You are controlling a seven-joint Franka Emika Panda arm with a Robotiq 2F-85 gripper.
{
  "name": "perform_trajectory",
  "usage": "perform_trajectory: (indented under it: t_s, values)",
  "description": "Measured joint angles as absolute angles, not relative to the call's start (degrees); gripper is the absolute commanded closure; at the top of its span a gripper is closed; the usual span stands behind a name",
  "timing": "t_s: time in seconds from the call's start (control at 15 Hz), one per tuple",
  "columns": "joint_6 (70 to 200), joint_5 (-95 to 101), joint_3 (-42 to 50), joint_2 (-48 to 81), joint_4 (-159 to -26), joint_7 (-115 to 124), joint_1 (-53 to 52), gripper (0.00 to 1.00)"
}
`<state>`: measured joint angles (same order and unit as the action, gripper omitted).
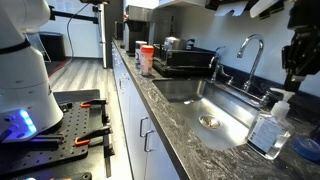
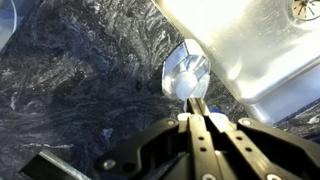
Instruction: Remove the clear sanitizer bottle from the blue object, put it closer to the edge of the sink and push its pump downwards
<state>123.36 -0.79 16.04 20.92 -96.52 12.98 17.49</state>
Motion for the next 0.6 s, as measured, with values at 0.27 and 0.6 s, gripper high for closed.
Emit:
perform_trajectory:
  t_s: [0.27, 0.6]
  values:
    - [123.06, -0.79, 16.04, 21.05, -96.3, 12.98, 17.51, 1.0]
    - [122.22, -0.8, 16.04, 21.65, -95.32, 12.98, 17.6, 1.0]
